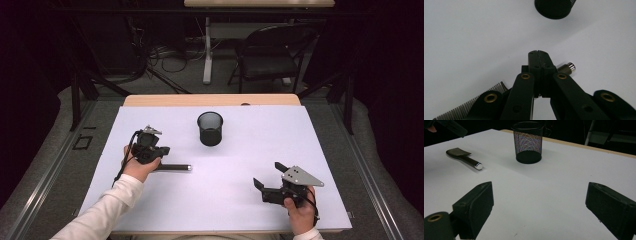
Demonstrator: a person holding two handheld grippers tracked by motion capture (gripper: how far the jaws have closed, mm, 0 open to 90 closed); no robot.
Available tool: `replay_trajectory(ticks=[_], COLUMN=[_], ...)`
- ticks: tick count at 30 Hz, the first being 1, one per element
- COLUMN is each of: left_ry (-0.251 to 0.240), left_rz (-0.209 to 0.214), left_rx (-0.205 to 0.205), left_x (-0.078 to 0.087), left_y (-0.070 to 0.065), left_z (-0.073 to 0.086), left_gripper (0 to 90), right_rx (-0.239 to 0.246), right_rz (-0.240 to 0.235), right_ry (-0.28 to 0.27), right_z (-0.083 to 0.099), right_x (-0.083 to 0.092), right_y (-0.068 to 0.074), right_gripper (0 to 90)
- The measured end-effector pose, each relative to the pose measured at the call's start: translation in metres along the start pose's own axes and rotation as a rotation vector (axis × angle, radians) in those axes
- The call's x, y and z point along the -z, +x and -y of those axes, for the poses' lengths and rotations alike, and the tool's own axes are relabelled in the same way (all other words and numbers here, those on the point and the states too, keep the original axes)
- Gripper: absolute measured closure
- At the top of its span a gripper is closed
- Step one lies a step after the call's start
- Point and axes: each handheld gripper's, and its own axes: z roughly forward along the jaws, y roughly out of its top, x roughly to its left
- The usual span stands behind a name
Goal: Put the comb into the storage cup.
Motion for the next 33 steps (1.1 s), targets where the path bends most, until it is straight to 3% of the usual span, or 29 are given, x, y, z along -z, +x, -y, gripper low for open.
replay_trajectory(ticks=[18,33], left_ry=[0.070,0.101], left_rz=[0.015,0.022], left_rx=[-0.027,-0.025], left_x=[-0.036,-0.058], left_y=[-0.016,-0.024], left_z=[-0.005,-0.004], left_gripper=[90.0,90.0], right_rx=[-0.002,-0.001], right_rz=[-0.001,-0.003], right_ry=[0.003,0.003], right_z=[0.000,0.001], right_x=[0.000,0.000], right_y=[-0.001,-0.002], right_gripper=[8.5,9.5])
